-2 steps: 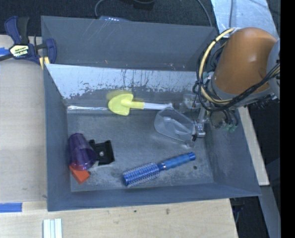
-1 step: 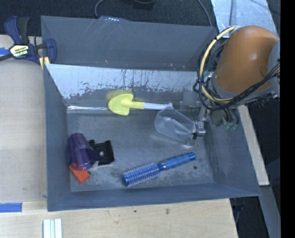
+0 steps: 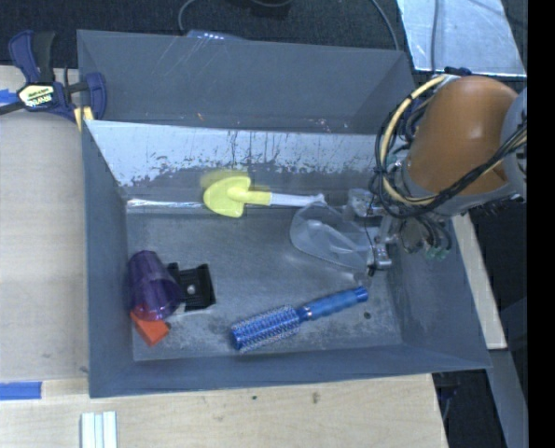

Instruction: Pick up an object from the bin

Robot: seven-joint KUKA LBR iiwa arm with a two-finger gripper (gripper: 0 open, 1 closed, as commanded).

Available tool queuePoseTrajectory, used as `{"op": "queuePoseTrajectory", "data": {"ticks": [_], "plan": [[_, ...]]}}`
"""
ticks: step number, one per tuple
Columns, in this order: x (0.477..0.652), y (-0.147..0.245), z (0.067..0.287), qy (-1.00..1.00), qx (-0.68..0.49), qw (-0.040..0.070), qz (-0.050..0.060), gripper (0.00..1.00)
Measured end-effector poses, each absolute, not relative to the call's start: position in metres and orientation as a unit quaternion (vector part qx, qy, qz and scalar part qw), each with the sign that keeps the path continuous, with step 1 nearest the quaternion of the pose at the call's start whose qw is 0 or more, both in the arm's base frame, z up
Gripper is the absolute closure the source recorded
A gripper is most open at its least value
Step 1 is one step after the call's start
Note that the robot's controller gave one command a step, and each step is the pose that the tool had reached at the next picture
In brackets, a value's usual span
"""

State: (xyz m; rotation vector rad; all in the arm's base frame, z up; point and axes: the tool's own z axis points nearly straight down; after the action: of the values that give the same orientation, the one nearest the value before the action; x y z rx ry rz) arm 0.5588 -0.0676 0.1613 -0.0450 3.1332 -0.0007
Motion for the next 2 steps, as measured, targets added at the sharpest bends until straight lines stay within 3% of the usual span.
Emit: {"op": "queuePoseTrajectory", "data": {"ticks": [1, 2], "plan": [[0.5434, -0.0875, 0.1358, 0.997, -0.083, -0.002, 0.000, 0.00], [0.5406, -0.0932, 0.1281, 0.998, -0.071, 0.004, 0.000, 0.00]]}}
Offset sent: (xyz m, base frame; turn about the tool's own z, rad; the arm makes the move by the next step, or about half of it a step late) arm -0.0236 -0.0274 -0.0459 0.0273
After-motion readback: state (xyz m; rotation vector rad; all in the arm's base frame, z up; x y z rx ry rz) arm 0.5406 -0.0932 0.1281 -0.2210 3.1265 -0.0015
